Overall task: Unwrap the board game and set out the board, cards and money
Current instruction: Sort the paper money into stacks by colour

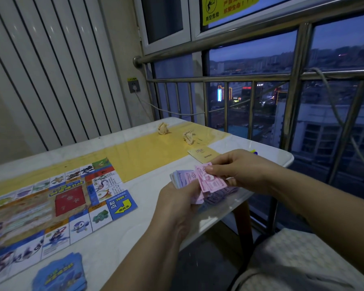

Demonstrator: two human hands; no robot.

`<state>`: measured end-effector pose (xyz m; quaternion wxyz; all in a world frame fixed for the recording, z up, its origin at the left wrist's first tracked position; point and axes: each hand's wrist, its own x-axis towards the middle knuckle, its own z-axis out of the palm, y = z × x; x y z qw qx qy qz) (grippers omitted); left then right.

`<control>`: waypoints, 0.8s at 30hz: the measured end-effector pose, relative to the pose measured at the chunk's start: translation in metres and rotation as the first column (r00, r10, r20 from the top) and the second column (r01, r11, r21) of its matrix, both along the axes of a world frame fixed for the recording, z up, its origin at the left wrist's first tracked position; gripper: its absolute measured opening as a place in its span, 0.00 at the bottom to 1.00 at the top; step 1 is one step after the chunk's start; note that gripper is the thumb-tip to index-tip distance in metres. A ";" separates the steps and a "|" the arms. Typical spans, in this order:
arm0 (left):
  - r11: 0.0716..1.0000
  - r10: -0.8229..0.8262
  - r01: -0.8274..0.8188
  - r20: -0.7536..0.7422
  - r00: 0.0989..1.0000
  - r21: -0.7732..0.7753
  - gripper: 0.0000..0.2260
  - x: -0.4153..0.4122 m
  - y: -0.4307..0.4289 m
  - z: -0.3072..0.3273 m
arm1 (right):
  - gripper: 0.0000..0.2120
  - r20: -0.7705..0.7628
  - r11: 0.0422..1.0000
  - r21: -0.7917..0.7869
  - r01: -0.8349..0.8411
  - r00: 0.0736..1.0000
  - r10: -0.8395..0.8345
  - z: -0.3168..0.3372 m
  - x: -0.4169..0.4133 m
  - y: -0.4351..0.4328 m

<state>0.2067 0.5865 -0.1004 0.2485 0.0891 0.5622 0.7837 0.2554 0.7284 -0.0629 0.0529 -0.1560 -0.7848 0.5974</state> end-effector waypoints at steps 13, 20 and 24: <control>0.999 0.015 -0.019 0.150 0.989 0.029 0.02 -0.005 0.010 0.003 | 0.06 -0.078 0.986 0.099 0.133 0.989 -0.125 -0.004 -0.009 0.007; 0.965 -0.066 -0.048 0.414 0.908 0.259 0.07 -0.013 -0.004 0.015 | 0.11 0.112 0.817 0.577 0.007 0.990 -0.087 -0.013 -0.017 0.042; 0.972 -0.028 -0.052 0.333 0.943 0.229 0.09 -0.015 -0.009 0.011 | 0.17 0.088 0.697 0.716 0.035 0.986 -0.139 -0.028 -0.023 0.042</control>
